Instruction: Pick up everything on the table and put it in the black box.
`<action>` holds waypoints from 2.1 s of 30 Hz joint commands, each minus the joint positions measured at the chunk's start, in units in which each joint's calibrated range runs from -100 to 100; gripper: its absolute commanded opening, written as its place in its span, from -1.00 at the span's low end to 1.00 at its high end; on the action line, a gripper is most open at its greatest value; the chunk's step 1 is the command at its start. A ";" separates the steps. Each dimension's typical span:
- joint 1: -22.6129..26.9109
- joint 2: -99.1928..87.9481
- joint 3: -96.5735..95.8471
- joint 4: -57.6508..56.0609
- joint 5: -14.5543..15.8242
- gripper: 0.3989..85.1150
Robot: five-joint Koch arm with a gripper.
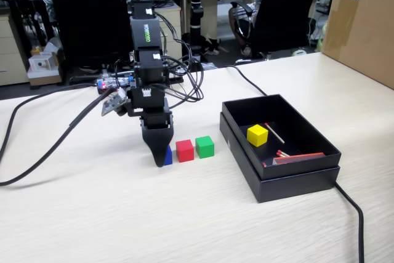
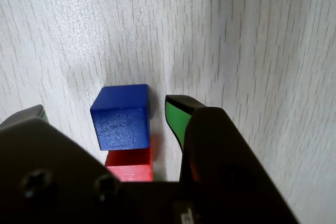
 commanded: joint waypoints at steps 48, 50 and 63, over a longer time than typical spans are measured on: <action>17.73 -20.34 21.55 -1.00 3.22 -0.99; 19.49 -15.06 24.27 -1.00 4.15 -0.99; 21.73 6.97 29.53 -1.17 6.35 -0.98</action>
